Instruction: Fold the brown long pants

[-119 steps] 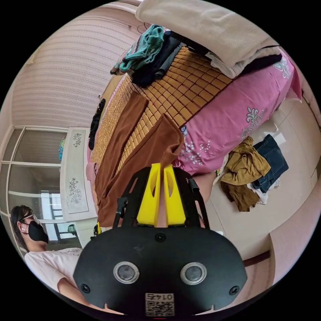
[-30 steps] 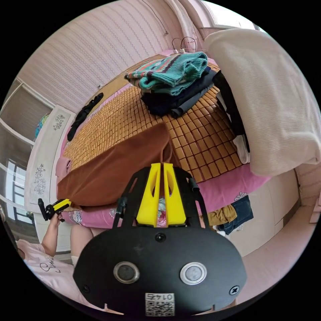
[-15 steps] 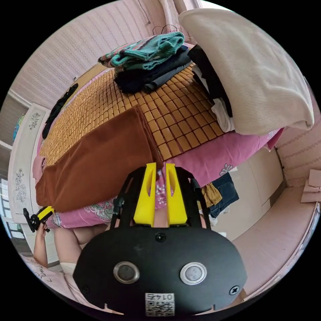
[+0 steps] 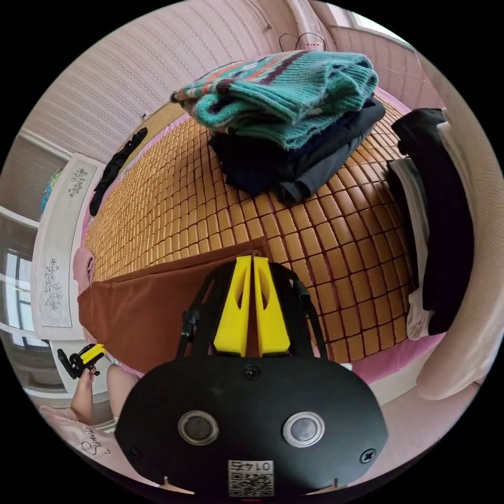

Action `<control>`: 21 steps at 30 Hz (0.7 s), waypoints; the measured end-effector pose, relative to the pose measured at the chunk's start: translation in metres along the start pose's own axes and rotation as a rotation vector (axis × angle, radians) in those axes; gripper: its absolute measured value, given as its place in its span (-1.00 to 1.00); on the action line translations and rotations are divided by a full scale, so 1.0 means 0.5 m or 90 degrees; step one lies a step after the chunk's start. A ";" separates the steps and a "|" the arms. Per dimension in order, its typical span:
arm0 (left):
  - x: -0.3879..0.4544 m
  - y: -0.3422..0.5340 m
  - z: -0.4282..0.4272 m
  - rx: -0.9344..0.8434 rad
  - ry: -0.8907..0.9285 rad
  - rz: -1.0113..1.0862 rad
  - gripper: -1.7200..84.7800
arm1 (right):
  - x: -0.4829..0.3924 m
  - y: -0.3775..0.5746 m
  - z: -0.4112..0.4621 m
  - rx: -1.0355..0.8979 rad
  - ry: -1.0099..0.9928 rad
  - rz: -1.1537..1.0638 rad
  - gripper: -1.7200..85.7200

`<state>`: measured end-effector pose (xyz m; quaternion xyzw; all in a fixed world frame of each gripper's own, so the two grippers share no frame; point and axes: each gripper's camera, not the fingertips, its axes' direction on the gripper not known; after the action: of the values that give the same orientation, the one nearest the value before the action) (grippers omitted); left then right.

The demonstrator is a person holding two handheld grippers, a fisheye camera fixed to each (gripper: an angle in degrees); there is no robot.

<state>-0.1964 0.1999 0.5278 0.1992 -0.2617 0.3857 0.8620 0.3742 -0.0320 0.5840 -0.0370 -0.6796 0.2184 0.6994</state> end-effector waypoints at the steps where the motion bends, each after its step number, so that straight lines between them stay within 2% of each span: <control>1: 0.003 -0.001 -0.010 0.017 -0.002 0.005 -0.94 | -0.001 -0.001 -0.009 0.012 -0.003 -0.003 -0.96; 4: 0.011 -0.009 -0.019 0.033 -0.003 0.007 -0.93 | -0.008 -0.014 -0.032 0.058 0.006 -0.010 -0.95; 10: 0.010 -0.008 0.043 -0.010 0.006 -0.011 -0.89 | 0.019 -0.007 -0.004 0.001 0.023 0.005 -0.74; 13: -0.004 0.001 0.047 0.003 0.031 -0.038 -0.87 | 0.035 0.082 -0.041 0.020 0.024 -0.013 -0.66; 16: -0.009 0.008 0.051 0.011 0.040 -0.048 -0.87 | 0.082 0.201 -0.062 0.021 0.016 0.038 -0.64; 20: -0.007 0.013 0.053 0.012 0.030 -0.050 -0.87 | 0.142 0.322 -0.040 0.021 -0.098 0.145 -0.68; 21: -0.006 0.015 0.054 0.012 0.025 -0.049 -0.87 | 0.149 0.341 -0.044 0.070 -0.114 0.177 -0.71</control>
<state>-0.2119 0.1883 0.5481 0.2097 -0.2331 0.3584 0.8793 0.3504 0.1539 0.5925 -0.0733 -0.7143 0.3523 0.6002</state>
